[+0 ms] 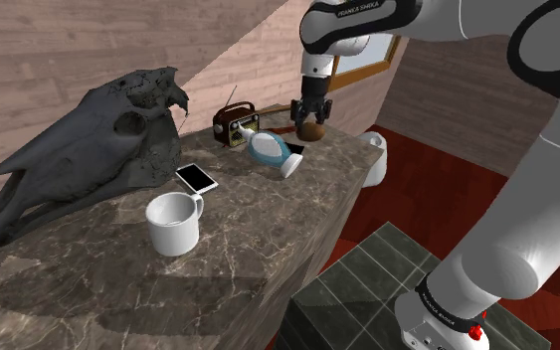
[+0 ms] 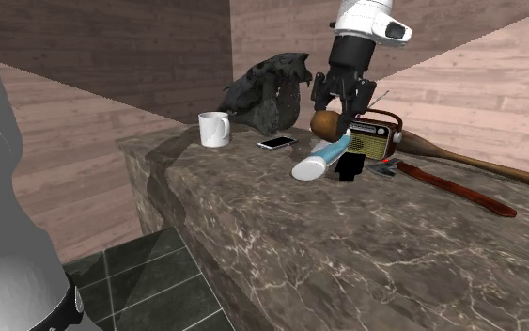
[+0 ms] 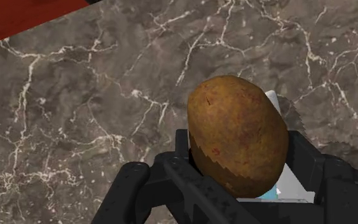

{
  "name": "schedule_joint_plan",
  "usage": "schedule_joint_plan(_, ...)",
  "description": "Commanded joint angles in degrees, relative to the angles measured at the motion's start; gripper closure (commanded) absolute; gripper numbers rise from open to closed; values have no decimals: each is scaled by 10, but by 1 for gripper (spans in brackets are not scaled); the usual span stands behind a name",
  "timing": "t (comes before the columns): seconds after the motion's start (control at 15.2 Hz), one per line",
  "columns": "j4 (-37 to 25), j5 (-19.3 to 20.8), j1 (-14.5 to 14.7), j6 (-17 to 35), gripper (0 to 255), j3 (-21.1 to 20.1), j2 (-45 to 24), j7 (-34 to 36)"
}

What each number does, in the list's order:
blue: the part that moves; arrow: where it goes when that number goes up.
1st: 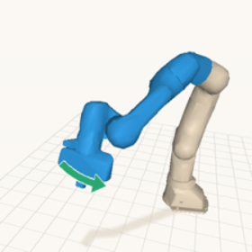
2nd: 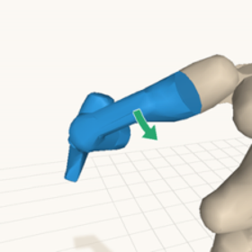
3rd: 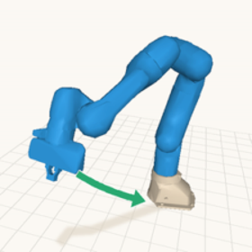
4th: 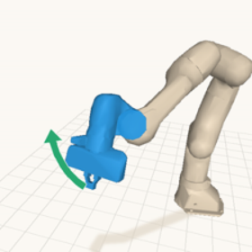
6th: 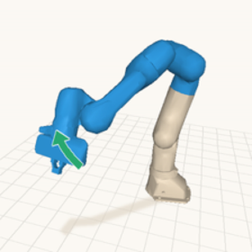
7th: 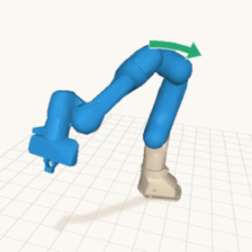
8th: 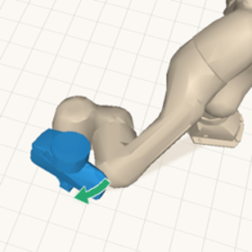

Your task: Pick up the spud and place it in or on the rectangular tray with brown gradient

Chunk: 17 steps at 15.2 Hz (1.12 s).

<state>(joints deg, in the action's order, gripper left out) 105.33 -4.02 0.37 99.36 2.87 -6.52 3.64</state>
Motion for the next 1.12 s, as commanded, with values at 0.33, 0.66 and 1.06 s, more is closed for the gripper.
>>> schedule_joint_plan(0.33, -258, -8, -1, -74, 255, -3, -184, 7)
schedule_joint_plan(0.66, -376, -10, -3, -103, 255, -6, -273, 11)
schedule_joint_plan(1.06, -334, -11, -2, -58, 255, -6, -276, 8)
